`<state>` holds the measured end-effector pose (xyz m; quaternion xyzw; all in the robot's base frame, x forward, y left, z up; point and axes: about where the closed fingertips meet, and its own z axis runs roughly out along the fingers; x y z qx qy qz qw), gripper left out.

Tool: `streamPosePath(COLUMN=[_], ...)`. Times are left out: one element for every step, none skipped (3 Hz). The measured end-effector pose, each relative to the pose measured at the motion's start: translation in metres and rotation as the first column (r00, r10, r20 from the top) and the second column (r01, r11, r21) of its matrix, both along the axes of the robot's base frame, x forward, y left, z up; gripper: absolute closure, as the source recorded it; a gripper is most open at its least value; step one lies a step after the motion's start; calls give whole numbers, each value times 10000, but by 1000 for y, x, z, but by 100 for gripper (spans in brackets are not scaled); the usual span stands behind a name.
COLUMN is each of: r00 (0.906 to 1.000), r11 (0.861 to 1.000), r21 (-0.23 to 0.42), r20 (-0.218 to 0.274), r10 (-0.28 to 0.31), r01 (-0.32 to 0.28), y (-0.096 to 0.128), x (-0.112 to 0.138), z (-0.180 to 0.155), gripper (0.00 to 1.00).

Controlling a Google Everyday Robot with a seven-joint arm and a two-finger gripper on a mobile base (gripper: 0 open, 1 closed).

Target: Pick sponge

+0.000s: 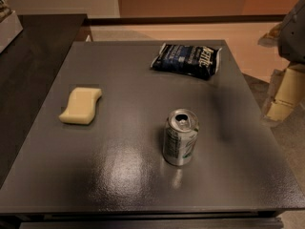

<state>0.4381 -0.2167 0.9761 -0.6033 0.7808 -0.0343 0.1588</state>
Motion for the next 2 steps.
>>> streamPosePath(r00=[10000,9998], r11=[10000,9998], r21=[0,59], r20=[2,84], r10=[0,172], r01=[0,-172], y=[0,6], x=[0,6], z=[0,3], gripper=[0,0])
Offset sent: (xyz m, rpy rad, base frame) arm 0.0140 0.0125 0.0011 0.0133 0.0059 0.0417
